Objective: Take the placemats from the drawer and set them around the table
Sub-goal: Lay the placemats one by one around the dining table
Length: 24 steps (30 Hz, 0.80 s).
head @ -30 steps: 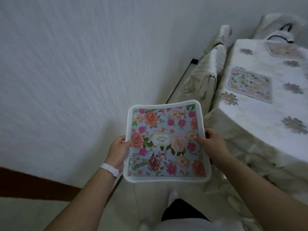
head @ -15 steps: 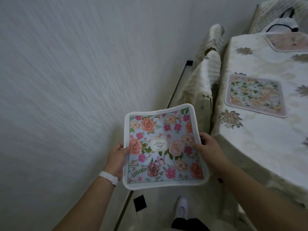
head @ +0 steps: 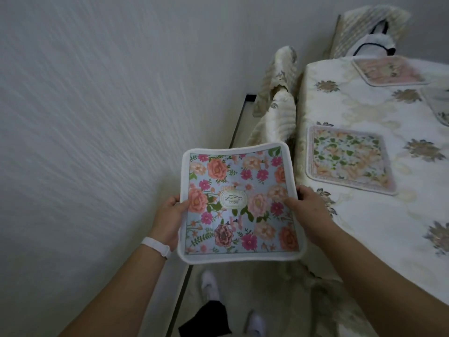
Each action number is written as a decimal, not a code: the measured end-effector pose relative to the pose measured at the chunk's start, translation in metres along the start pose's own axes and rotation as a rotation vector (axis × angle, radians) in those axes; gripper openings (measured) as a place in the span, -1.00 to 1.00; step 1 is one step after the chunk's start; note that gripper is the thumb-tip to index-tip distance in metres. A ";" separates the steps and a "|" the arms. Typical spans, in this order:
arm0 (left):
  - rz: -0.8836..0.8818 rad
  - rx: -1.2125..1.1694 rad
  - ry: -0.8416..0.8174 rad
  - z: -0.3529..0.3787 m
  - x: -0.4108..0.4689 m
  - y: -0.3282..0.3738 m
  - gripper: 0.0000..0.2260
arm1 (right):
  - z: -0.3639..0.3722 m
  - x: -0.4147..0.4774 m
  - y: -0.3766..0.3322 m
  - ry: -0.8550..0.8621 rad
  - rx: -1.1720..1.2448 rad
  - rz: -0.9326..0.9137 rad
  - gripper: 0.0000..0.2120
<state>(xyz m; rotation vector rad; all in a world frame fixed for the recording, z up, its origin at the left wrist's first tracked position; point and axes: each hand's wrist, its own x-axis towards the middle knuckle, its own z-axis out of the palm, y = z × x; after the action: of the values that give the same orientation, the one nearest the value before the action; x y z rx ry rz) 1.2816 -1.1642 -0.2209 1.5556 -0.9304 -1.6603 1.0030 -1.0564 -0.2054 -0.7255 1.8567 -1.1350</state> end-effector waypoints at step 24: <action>-0.018 0.104 -0.388 0.138 0.304 0.199 -0.91 | 0.031 0.227 -0.140 0.387 0.064 0.016 -0.89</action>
<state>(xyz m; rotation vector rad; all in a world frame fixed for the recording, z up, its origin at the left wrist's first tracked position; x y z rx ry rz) 1.1245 -1.5192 -0.2038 1.3310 -1.2193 -1.9964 0.9250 -1.3104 -0.1652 -0.4759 2.1266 -1.3922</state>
